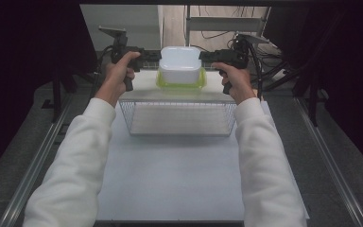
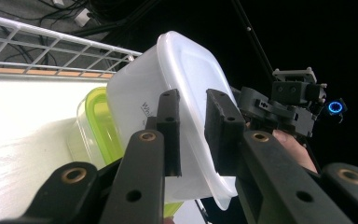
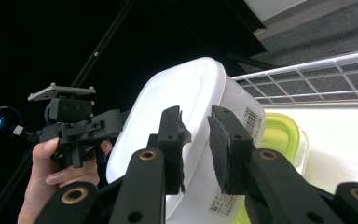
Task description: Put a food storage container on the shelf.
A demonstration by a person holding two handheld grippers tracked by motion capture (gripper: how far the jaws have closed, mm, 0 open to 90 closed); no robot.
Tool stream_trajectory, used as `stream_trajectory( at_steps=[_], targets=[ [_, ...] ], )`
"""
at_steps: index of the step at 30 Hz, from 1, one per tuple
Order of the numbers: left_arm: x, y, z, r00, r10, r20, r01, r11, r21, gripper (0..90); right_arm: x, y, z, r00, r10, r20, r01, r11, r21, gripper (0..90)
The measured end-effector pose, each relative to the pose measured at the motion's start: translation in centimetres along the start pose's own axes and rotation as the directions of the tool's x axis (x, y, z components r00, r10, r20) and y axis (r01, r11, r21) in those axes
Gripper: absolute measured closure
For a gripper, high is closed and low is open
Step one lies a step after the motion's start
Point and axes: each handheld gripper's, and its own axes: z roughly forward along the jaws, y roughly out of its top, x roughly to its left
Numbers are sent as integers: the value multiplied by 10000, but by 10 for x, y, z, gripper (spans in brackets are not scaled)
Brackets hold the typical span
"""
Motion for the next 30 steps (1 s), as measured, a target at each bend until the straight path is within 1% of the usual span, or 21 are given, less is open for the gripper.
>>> stream_trajectory(
  at_steps=[3,5,6,7,9,11,12,14,15,17,18,19,20,21,23,25,26,29,30],
  targets=[
    [-1,-1,0,9999,123,-33,-123,9999,-65,747,0,0,1,10000,-9,9,9,10000,36,707],
    [-4,-2,-1,9994,316,-114,-319,9992,-222,717,2,-1,0,9999,-143,4,143,9998,-137,663],
    [-6,-2,-2,9993,371,-89,-373,9989,-282,700,4,-1,-1,9997,-241,26,241,9994,-249,642],
    [-7,-2,-4,9986,524,-106,-527,9980,-337,682,5,-1,-2,9994,-359,10,359,9987,-348,625],
    [-12,-3,-8,9950,939,-346,-953,9945,-431,644,9,-1,-5,9979,-641,66,643,9970,-442,597],
    [-16,-5,-12,9906,1255,-553,-1280,9908,-433,605,11,-1,-10,9944,-1023,271,1035,9935,-480,570],
    [-19,-7,-15,9868,1459,-702,-1491,9880,-412,583,12,-2,-12,9930,-1140,313,1154,9923,-450,557],
    [-23,-11,-21,9802,1759,-905,-1800,9829,-397,542,15,-4,-19,9855,-1628,483,1647,9856,-376,530],
    [-25,-14,-24,9758,1947,-999,-1992,9792,-374,531,16,-6,-23,9808,-1861,581,1880,9817,-297,515],
    [-30,-19,-31,9684,2256,-1058,-2311,9720,-422,517,19,-9,-30,9694,-2337,745,2355,9718,-153,490],
    [-32,-22,-36,9624,2480,-1113,-2532,9668,-352,510,20,-11,-35,9611,-2633,837,2647,9643,-57,479],
    [-33,-25,-39,9585,2614,-1135,-2664,9634,-307,501,21,-14,-41,9523,-2931,856,2936,9559,62,468],
    [-35,-29,-43,9530,2783,-1201,-2829,9589,-234,491,21,-15,-45,9476,-3077,859,3078,9514,125,456],
    [-36,-32,-45,9493,2883,-1256,-2928,9560,-183,479,21,-18,-51,9432,-3211,847,3208,9470,183,446],
    [-39,-40,-52,9415,3105,-1310,-3152,9489,-163,466,21,-23,-59,9385,-3367,763,3359,9416,239,435],
    [-41,-47,-57,9392,3215,-1206,-3257,9453,-161,448,20,-29,-66,9320,-3573,616,3557,9339,350,428],
    [-41,-49,-58,9378,3252,-1217,-3293,9441,-139,437,21,-32,-68,9303,-3627,543,3608,9317,425,424],
    [-44,-60,-63,9252,3553,-1334,-3583,9336,20,405,22,-38,-71,9212,-3862,480,3829,9215,653,416],
    [-44,-64,-64,9212,3634,-1389,-3666,9304,27,399,22,-41,-72,9194,-3908,455,3872,9193,708,413]
  ],
)
